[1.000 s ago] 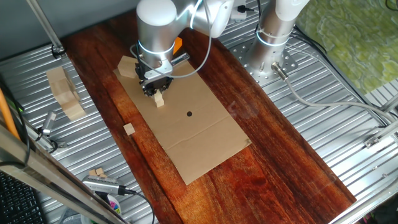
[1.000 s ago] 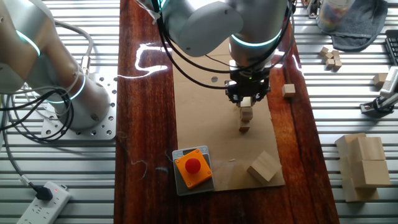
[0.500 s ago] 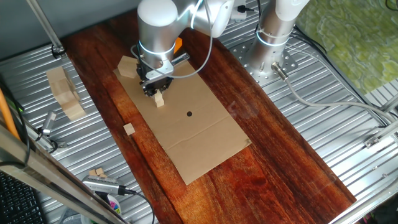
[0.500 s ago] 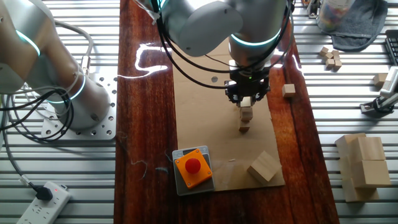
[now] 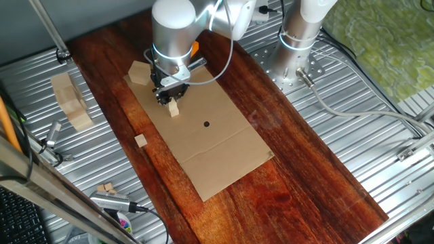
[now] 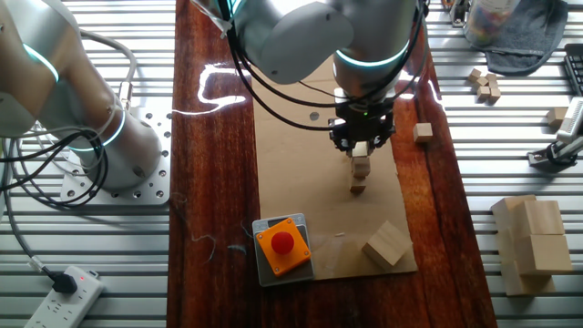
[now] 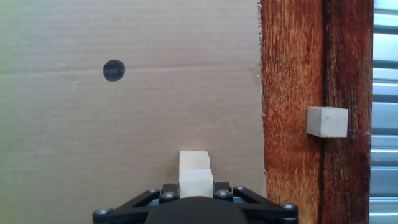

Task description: Stack the blocks into a pyramid shape

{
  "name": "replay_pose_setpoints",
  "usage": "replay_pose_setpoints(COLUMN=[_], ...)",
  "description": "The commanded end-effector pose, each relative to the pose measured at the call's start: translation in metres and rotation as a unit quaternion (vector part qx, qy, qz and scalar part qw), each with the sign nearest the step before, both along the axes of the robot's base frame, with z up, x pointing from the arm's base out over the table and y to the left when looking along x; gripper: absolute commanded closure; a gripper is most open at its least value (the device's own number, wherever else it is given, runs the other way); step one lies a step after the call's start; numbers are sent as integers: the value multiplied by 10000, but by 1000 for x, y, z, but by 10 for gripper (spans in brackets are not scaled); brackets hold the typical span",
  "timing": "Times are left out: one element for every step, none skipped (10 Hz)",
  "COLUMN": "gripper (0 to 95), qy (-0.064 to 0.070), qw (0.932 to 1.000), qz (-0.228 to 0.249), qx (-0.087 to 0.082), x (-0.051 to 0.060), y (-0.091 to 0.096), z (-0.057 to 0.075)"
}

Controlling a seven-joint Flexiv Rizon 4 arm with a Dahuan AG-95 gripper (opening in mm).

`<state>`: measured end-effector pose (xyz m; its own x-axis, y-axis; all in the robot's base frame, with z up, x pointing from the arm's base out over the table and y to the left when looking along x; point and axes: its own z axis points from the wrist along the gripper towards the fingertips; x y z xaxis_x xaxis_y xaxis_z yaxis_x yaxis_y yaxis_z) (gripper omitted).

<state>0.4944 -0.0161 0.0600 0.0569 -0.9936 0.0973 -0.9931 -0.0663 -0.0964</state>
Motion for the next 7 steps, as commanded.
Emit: replay_pose_setpoints(gripper=[760, 760, 760, 760, 760, 760, 760], qy=[-25, -27, -26, -26, -25, -23, -21], qw=[10000, 10000, 9999, 9997, 9997, 9997, 9998], qz=[-50, -77, -167, -244, -250, -233, -209], qx=[-3, -6, 9, 20, 26, 23, 22], x=[0, 0, 0, 0, 0, 1, 1], y=[0, -1, -1, -1, -1, -1, -1], z=[-1, -1, -1, -1, -1, -1, -1])
